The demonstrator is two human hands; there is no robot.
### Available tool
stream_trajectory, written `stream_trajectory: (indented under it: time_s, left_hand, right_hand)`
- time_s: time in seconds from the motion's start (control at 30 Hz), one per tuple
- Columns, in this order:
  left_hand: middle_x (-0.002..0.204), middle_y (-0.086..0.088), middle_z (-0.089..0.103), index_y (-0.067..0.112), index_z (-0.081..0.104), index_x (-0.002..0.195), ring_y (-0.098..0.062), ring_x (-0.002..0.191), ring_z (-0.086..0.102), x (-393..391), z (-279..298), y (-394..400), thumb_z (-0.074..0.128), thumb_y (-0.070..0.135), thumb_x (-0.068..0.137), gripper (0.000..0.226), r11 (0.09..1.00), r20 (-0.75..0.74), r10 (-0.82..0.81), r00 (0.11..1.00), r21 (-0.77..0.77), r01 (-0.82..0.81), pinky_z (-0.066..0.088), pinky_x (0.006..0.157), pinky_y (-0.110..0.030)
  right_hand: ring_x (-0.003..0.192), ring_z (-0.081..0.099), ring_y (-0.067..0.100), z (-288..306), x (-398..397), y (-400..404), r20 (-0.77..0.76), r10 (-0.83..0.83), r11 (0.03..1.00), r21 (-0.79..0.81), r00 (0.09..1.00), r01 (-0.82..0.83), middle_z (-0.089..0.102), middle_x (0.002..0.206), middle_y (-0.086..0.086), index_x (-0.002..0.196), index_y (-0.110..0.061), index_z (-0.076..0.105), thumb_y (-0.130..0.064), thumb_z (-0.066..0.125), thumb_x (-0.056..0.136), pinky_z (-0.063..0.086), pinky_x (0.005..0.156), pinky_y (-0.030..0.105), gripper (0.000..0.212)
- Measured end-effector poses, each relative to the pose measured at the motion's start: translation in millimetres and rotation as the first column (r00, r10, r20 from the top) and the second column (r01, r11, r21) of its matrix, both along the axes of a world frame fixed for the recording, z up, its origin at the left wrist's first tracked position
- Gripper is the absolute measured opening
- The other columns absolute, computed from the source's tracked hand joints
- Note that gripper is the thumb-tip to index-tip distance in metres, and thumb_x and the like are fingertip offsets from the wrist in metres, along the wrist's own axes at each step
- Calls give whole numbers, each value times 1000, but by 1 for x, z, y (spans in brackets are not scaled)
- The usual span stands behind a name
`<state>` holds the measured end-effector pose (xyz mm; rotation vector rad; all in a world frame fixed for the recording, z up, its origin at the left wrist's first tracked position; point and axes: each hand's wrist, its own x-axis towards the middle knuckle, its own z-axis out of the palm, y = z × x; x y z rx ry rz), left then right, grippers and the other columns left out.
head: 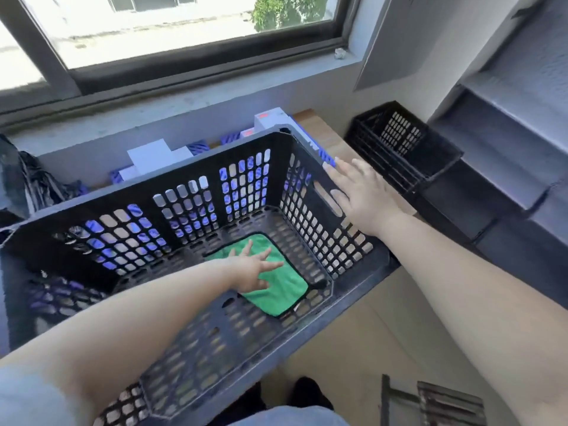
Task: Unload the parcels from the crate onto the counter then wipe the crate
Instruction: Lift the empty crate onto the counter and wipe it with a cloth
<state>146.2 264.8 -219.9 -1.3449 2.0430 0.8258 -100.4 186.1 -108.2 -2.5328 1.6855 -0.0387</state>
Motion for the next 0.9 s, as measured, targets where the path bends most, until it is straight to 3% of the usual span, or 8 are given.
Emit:
stream_trajectory:
  time_s: [0.13, 0.33, 0.47, 0.63, 0.7, 0.77, 0.83, 0.9]
  left_hand:
    - [157, -2, -35, 56, -18, 146, -43, 141, -34, -8, -44, -1, 39, 73, 90, 82, 996, 87, 71, 994, -63, -66, -5, 108, -76]
    - [148, -7, -49, 59, -29, 138, -52, 134, -38, -20, -89, -1, 29, 92, 75, 92, 934, 62, 351, 934, -88, -345, -11, 98, -82]
    - [159, -4, -30, 62, -9, 146, -52, 139, -31, -27, -111, 14, 10, 75, 92, 59, 861, -93, 411, 907, -289, -419, -14, 101, -80]
    - [165, 0, -15, 66, 13, 144, -51, 142, -25, -31, -118, 13, 8, 64, 98, 45, 831, -170, 427, 888, -315, -459, -18, 103, -77]
    - [165, 10, -1, 63, 35, 139, -45, 144, -25, -36, -114, 7, 17, 60, 100, 42, 858, -384, 374, 844, -203, -472, -23, 103, -71]
    - [163, 18, 8, 59, 44, 134, -39, 146, -24, -58, -103, 5, 26, 54, 103, 37, 907, -617, 365, 697, 68, -415, -26, 106, -66]
    - [162, 18, 9, 64, 41, 132, -32, 149, -17, -88, -82, 13, 28, 58, 101, 34, 875, -735, 482, 476, 377, -304, -21, 111, -64]
    - [163, 8, 10, 60, 30, 141, -18, 151, -7, -111, -59, 24, 23, 56, 102, 39, 840, -773, 542, 331, 510, -184, -13, 118, -57]
  right_hand:
    - [149, 3, 27, -1, 1, 1, -35, -71, 997, 34, 997, 72, 14, 164, -5, 155, -39, 14, -47, 32, 103, 9, 117, 48, 56]
    - [147, 14, 26, -1, 4, 2, -52, -101, 995, 20, 994, 102, 27, 160, -7, 155, -40, 15, -66, 14, 86, 13, 117, 47, 74]
    - [146, 14, 25, -1, 4, 3, -36, -114, 993, 31, 993, 115, 30, 159, -9, 155, -42, 14, -65, 19, 89, 13, 116, 46, 70]
    - [143, 18, 25, -1, 5, 4, -4, -135, 991, 24, 991, 135, 37, 153, -9, 154, -44, 15, -57, 30, 92, 16, 113, 44, 65]
    - [140, 22, 26, -2, 5, 3, -7, -128, 992, 5, 992, 128, 42, 150, -8, 154, -42, 17, -51, 35, 95, 19, 111, 44, 63]
    - [138, 26, 28, -4, 5, 3, -9, -120, 993, -9, 993, 120, 47, 145, -8, 155, -39, 18, -46, 38, 97, 21, 110, 45, 62]
    - [135, 30, 29, -4, 5, 3, -13, -115, 993, -25, 993, 115, 50, 141, -7, 155, -37, 19, -43, 40, 98, 23, 108, 45, 61]
    - [132, 32, 30, -3, 5, 5, -18, -110, 993, -41, 994, 109, 52, 137, -6, 155, -35, 21, -41, 41, 99, 25, 107, 44, 60]
